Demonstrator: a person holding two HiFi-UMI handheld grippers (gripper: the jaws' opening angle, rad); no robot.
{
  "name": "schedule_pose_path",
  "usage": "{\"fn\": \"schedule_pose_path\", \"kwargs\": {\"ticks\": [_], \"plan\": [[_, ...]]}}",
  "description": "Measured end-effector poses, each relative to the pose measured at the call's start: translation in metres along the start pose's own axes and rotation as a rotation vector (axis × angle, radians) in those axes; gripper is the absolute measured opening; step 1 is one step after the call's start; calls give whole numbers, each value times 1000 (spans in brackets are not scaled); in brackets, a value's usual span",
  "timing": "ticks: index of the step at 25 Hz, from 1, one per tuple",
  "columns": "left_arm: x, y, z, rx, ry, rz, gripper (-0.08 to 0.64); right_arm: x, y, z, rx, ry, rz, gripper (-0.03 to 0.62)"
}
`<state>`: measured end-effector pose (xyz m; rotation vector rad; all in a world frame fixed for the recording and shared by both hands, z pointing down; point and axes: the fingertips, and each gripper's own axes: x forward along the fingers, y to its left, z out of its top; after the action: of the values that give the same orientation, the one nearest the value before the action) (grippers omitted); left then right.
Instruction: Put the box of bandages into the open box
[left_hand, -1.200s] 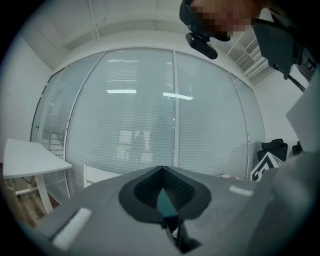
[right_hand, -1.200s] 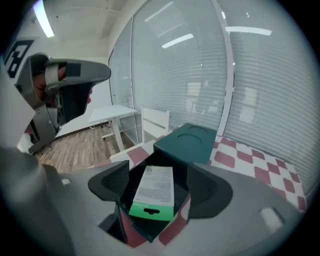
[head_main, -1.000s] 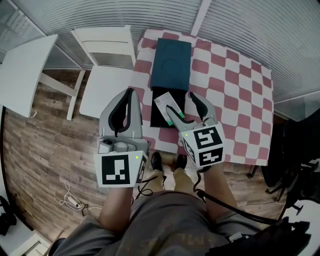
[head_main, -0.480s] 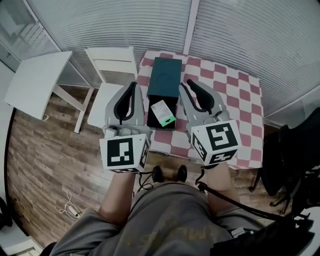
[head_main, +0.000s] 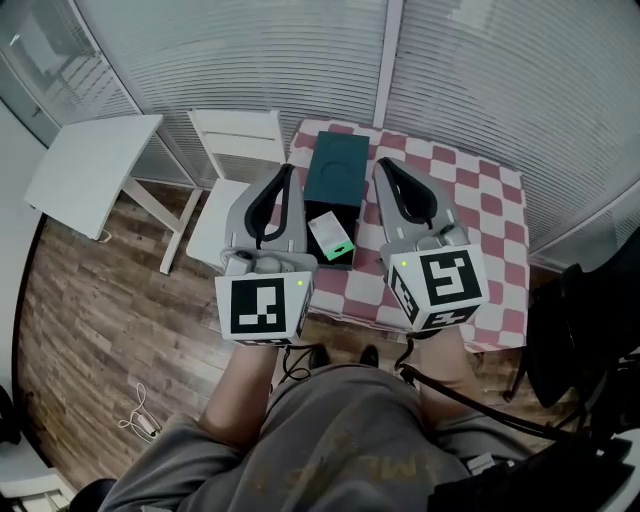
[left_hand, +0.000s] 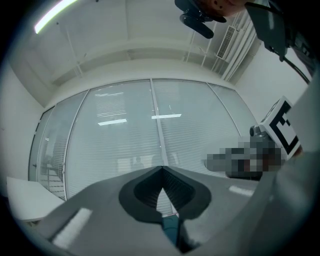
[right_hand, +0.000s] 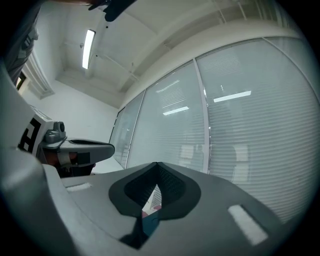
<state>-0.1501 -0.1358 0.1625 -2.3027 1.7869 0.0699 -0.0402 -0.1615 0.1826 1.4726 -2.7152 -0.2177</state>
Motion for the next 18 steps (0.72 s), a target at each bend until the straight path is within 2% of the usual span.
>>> {"fn": "schedule_pose_path", "kwargs": {"ticks": [18], "plan": [[3, -10, -2, 18, -1, -1, 0, 2, -5, -4, 10, -10, 15, 26]]}}
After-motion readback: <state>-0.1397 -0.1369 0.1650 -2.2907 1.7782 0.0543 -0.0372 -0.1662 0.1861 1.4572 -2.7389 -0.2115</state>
